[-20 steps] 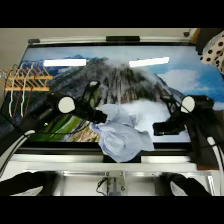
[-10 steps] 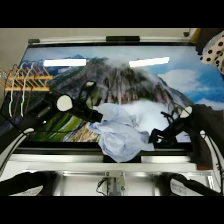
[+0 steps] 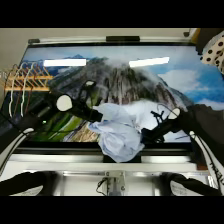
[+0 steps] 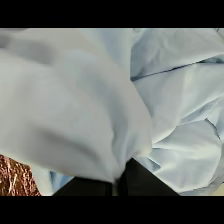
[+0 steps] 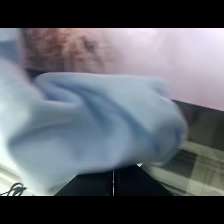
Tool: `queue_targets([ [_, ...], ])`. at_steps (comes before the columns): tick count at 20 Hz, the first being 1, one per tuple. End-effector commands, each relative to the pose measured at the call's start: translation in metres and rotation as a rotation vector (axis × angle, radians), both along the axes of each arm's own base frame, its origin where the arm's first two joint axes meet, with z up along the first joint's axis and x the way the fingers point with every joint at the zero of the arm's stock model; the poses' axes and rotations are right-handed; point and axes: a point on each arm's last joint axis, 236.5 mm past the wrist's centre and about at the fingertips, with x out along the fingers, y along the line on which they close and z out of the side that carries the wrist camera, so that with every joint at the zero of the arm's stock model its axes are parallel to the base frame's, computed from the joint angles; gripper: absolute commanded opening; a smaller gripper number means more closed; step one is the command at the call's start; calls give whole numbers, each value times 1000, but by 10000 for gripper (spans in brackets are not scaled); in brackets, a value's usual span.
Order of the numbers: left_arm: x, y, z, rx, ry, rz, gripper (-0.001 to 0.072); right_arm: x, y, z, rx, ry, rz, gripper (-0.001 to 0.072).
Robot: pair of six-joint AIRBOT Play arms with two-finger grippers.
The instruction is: Fold the shirts.
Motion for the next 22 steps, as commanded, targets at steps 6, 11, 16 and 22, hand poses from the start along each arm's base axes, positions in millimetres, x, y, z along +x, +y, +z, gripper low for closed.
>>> queue_targets([
  [6, 50, 25, 209, -50, -520, -46, 39, 91, -6, 229, -49, -804, 238, 60],
  [11, -30, 71, 471, -432, -1021, 54, 40, 53, -29, 578, -30, -1904, -103, 60],
  [16, -111, 125, 524, -589, -1151, 116, 39, -41, -46, 667, 132, -2138, -318, 60],
  [22, -96, 146, 441, -350, -969, 171, 39, -1, -57, 570, -117, -1785, -188, 60],
])
